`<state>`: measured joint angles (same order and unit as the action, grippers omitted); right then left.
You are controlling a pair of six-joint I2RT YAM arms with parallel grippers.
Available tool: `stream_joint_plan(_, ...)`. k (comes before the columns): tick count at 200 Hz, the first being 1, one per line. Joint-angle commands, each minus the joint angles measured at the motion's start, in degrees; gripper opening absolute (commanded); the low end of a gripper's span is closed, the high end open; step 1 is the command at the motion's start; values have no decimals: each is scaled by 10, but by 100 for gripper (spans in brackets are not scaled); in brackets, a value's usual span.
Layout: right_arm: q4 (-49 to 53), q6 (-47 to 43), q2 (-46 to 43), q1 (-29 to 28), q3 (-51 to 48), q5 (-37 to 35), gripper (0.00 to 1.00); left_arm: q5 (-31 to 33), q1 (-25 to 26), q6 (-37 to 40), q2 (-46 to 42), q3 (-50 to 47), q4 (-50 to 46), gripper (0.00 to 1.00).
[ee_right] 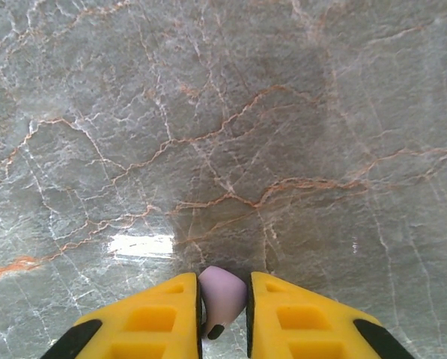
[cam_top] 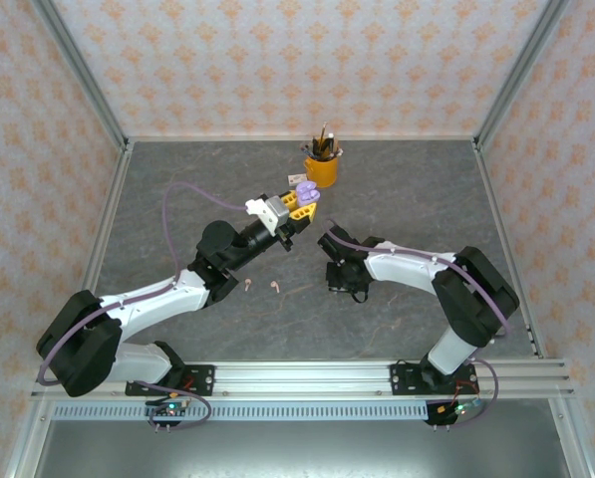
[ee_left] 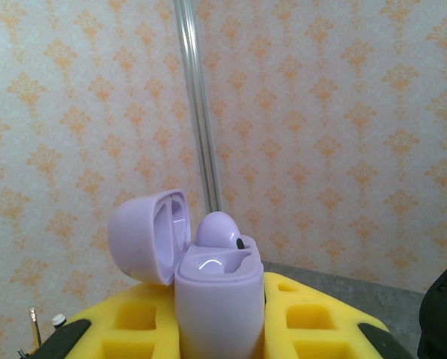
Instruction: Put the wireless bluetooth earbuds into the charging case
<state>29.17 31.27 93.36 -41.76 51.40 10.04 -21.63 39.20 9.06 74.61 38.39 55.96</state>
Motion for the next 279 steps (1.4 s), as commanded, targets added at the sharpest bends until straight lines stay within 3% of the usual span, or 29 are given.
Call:
stream_joint_plan(1,30,-18,-4,-5,12,-17,20,-3,-5,-3,-7,-5,32,0)
stream_joint_plan(44,21,-107,-8,-5,22,10,21,-4,-5,-4,-9,-5,30,0)
stream_joint_plan(71,48,-153,0,-5,38,12,31,-4,-5,-6,-9,-6,30,0)
stream_joint_plan(100,72,-128,8,-5,56,-6,36,-5,-5,-8,-8,-6,32,0)
stream_joint_plan(149,38,-3,-20,-6,41,-5,42,-5,-5,-8,-5,-6,34,0)
stream_joint_plan(279,56,-86,32,-7,64,12,43,-4,-5,-7,-4,-5,32,0)
